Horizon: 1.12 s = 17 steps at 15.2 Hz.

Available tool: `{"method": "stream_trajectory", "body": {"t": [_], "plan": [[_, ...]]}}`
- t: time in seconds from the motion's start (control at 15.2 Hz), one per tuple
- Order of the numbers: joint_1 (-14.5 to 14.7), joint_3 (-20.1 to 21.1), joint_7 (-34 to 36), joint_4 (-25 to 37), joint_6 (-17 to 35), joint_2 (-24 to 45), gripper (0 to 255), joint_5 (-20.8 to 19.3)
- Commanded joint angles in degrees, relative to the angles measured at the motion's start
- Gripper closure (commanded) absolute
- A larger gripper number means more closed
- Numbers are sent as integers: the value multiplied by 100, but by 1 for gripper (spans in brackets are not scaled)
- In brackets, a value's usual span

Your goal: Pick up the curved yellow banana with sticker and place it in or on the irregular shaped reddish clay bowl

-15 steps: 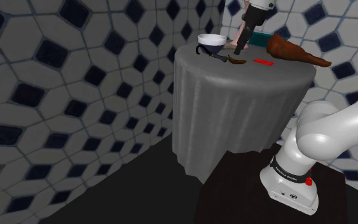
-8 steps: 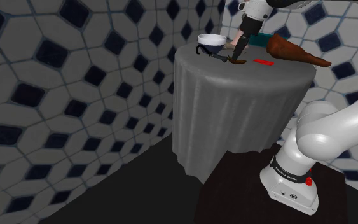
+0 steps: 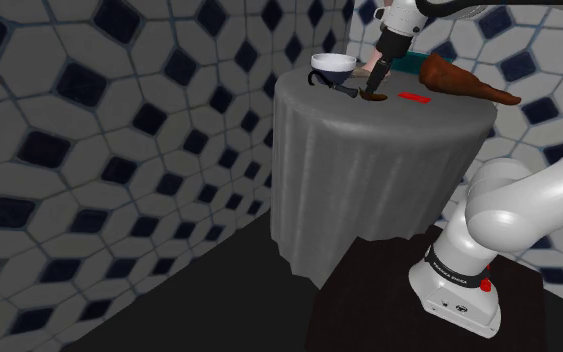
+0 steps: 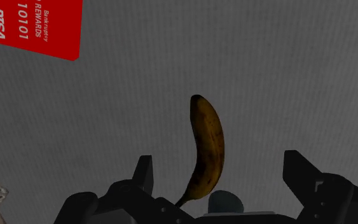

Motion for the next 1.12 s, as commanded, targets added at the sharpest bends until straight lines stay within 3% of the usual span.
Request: {"method": "stream_trajectory", "body": {"t": [0.0, 0.59, 1.06], "plan": [[0, 0, 0, 0, 0, 0, 255, 0], [0, 0, 0, 0, 0, 0, 255, 0], [47, 60, 4, 616, -497, 119, 255, 66]]}}
